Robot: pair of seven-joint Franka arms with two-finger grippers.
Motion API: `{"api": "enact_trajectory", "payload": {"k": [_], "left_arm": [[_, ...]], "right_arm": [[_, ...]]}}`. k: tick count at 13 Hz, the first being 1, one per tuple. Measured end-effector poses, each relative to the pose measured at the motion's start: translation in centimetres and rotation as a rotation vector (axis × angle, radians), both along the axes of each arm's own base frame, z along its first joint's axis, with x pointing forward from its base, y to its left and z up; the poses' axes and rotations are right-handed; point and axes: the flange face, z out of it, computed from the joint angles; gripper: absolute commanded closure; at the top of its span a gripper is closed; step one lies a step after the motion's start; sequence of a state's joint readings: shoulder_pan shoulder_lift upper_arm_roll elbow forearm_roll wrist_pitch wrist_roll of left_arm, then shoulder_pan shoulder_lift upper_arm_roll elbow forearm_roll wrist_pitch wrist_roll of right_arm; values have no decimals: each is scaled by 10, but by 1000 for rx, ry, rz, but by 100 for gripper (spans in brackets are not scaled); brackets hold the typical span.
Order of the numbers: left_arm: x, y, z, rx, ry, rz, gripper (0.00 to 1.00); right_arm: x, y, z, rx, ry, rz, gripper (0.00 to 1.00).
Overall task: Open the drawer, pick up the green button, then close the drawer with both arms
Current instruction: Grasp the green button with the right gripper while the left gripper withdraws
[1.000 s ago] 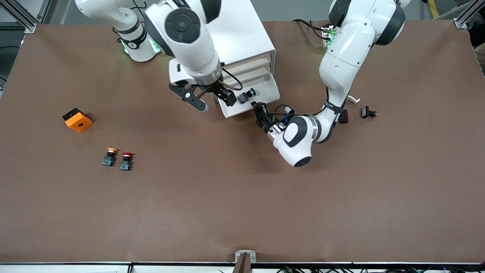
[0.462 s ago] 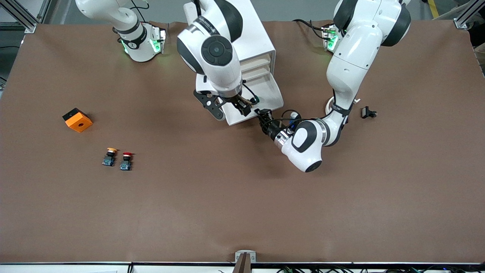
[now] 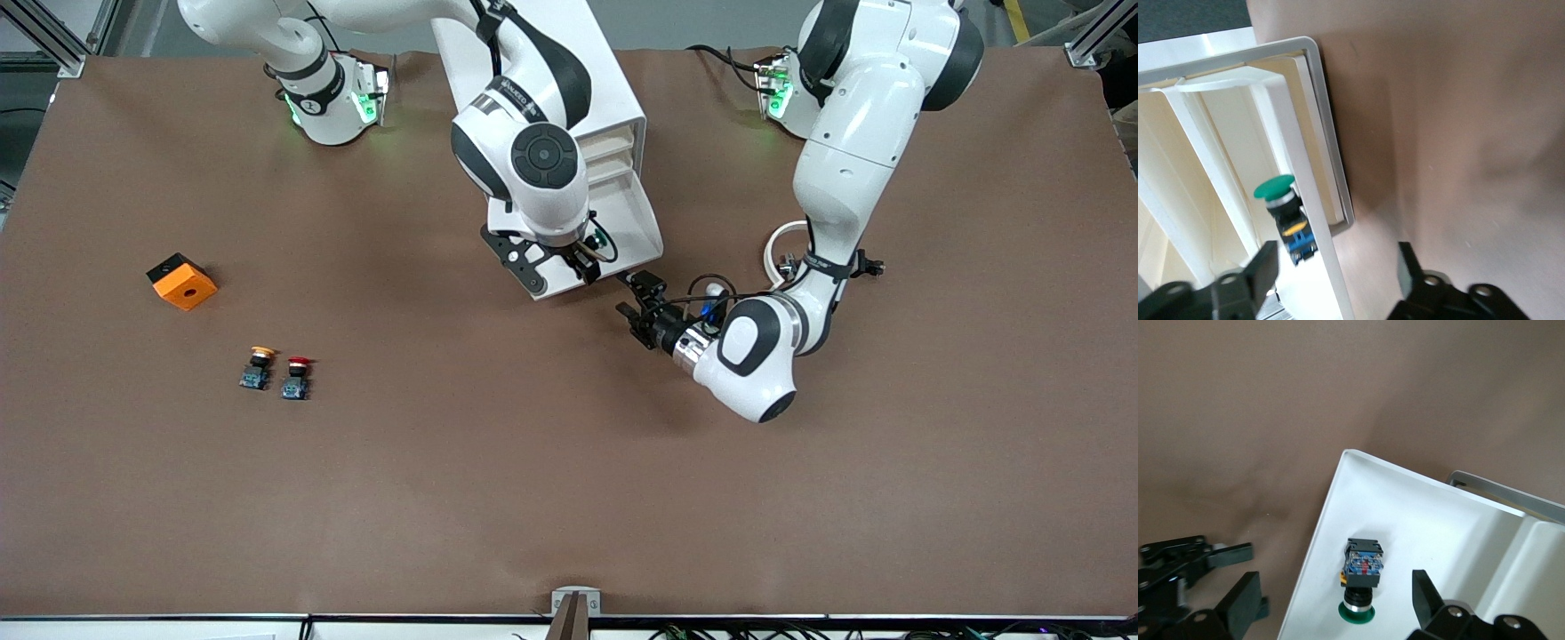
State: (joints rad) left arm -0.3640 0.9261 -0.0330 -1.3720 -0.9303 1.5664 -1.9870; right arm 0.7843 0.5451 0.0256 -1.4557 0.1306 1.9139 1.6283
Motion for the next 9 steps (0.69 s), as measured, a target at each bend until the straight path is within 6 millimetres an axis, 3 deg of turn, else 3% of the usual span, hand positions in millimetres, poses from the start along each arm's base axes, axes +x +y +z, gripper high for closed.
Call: {"api": "enact_trajectory", "payload": {"k": [2, 5, 7, 9], "left_arm": [[19, 12, 18, 33, -71, -19, 0], [33, 30, 48, 171, -211, -151, 0], [38, 33, 81, 245, -316, -240, 0], [54, 39, 134, 256, -465, -302, 0]], "right_arm": [[-2, -1, -20, 5, -10, -7, 0], [-26, 10, -49, -8, -3, 7, 0], [-40, 20, -58, -20, 4, 21, 0], [-42, 21, -63, -26, 8, 23, 0]]}}
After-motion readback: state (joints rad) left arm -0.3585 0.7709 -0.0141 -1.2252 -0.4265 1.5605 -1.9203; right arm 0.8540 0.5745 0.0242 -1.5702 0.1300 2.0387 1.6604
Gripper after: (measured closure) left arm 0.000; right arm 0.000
